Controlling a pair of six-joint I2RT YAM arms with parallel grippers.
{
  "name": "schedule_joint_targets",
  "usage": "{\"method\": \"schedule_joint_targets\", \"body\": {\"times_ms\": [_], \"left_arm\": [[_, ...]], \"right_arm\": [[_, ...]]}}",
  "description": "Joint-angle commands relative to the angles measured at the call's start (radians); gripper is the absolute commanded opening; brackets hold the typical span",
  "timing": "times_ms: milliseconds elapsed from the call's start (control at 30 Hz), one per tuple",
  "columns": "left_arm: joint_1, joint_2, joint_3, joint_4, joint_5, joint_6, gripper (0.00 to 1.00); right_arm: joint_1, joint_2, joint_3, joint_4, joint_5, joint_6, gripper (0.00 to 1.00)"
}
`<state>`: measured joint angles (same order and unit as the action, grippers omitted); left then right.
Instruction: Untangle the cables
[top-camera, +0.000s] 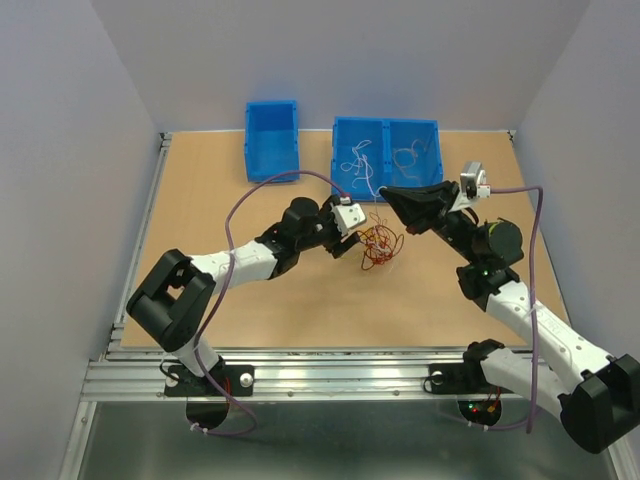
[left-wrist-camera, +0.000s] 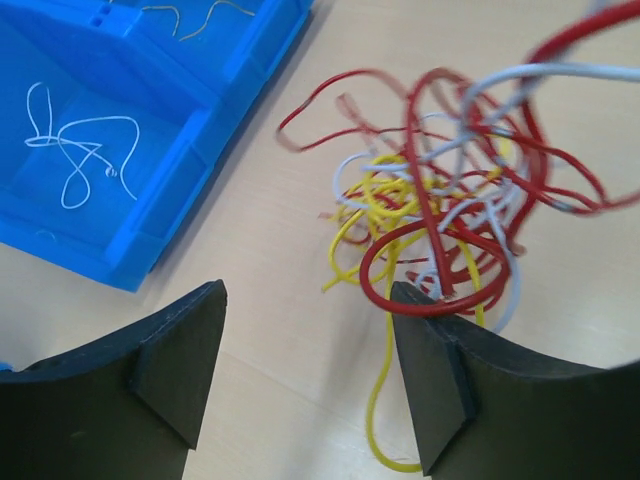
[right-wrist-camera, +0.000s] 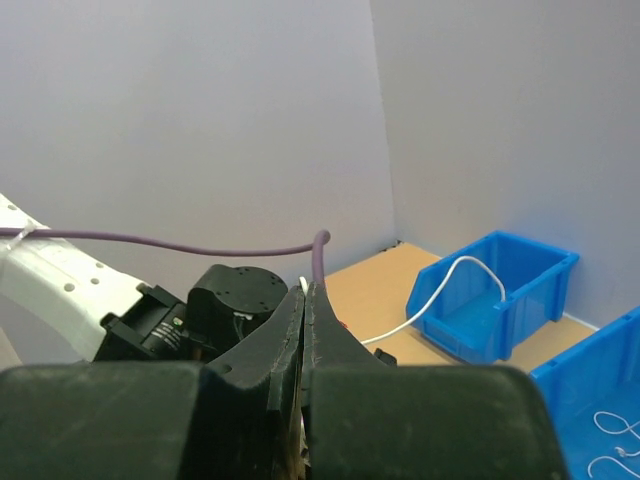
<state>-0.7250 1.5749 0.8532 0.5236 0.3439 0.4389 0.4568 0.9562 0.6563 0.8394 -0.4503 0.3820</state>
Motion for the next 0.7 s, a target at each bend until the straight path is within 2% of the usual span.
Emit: {"method": "schedule_joint_targets", "body": {"times_ms": [0,200,367,533,667], "left_arm": [[-0.004,0.022,0.049,0.027,-0.022,-0.025,0.79],[-0.004,-0.041,-0.008,0.036,0.13,0.024,0.82],[-0.005,-0.124,-0.068,0.016,0.259,0.124,0.82],[-0.025,-0.185,-0.086,-0.081,0.371,0.207,0.82],[-0.071,-0.184,-0.063,-0.183,0.4,0.271,0.82]], "right_arm": [[-0.006,-0.046,0.023,0.087,0.008,0.023,0.01],[-0.006,-0.083,-0.007,0.09,0.05,0.014,0.0],[-0.006,-0.096,-0.015,0.087,0.065,0.014,0.01],[-0.006,-0.093,-0.015,0.089,0.073,0.017,0.0],[-0.006,-0.089,-0.012,0.089,0.067,0.021,0.0]]}}
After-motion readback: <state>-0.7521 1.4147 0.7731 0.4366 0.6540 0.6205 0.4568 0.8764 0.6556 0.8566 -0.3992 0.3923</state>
